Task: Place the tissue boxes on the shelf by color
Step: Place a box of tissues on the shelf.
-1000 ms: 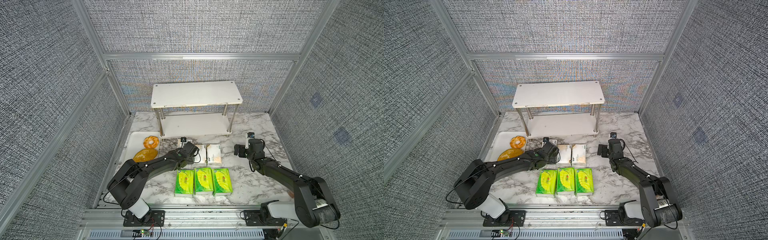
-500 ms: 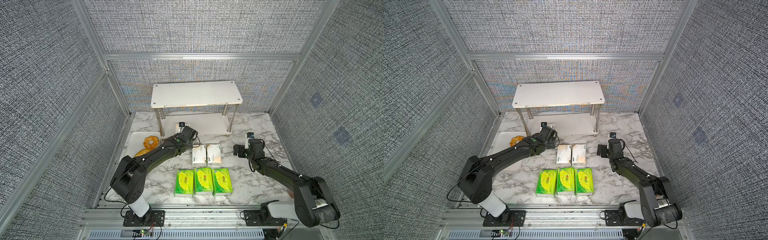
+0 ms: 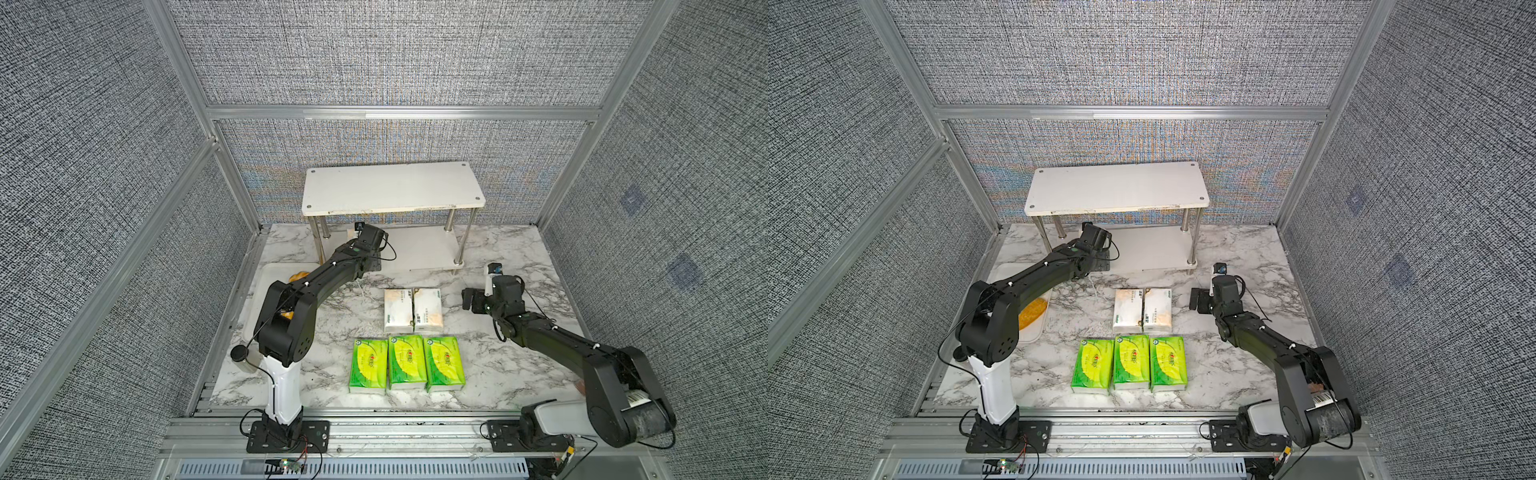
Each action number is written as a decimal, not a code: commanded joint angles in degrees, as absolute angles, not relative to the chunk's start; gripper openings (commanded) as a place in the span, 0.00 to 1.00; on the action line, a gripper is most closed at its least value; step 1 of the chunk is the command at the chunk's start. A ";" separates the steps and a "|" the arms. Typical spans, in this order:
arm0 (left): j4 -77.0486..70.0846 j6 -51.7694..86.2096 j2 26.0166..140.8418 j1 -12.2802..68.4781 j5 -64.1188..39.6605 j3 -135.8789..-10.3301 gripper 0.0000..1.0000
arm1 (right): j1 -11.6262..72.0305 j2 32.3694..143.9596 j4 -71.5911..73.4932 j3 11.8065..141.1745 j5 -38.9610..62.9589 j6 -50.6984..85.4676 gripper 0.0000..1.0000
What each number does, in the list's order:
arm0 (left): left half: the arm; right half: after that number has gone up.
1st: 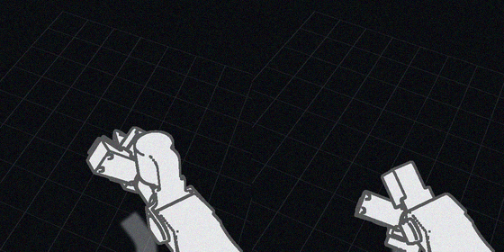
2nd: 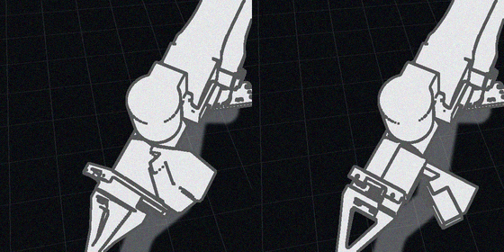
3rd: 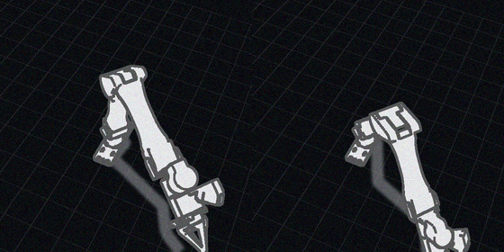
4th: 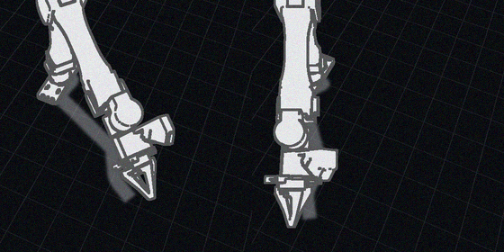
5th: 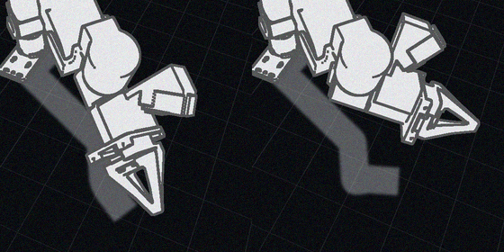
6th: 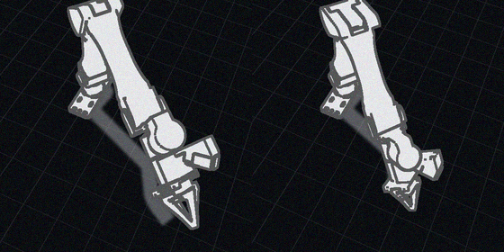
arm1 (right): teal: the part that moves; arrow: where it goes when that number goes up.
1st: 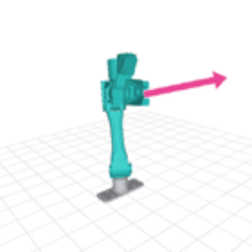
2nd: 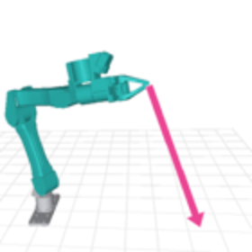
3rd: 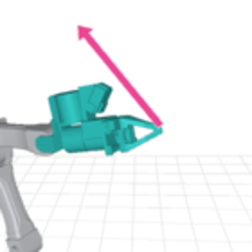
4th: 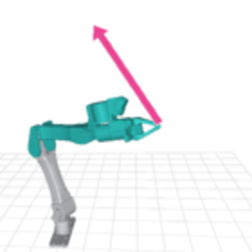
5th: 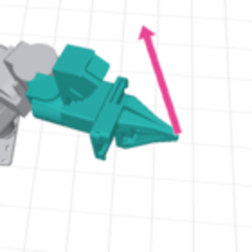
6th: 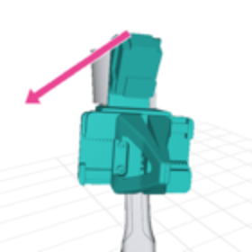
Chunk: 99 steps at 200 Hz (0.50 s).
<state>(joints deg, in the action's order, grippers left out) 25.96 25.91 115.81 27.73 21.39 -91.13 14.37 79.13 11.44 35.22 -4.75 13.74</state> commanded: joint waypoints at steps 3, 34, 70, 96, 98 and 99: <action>27.03 24.40 117.95 26.41 20.55 -92.78 0.81 | 14.77 79.54 12.64 35.68 -4.75 13.80 0.99; 27.70 23.39 120.00 25.31 20.67 -94.22 0.81 | 15.23 80.24 13.00 35.78 -4.58 14.02 0.99; 29.28 22.30 121.35 24.28 22.00 -95.74 0.82 | 16.03 81.12 13.54 35.95 -4.35 14.24 0.99; 29.53 21.76 121.94 23.28 21.85 -96.04 0.83 | 16.46 81.63 13.71 36.09 -4.31 14.24 0.99; 29.53 21.68 122.05 23.16 21.77 -96.10 0.82 | 16.49 81.71 13.71 36.11 -4.31 14.26 0.99; 29.53 21.65 122.02 23.14 21.74 -96.13 0.82 | 16.46 81.72 13.71 36.16 -4.31 14.25 0.99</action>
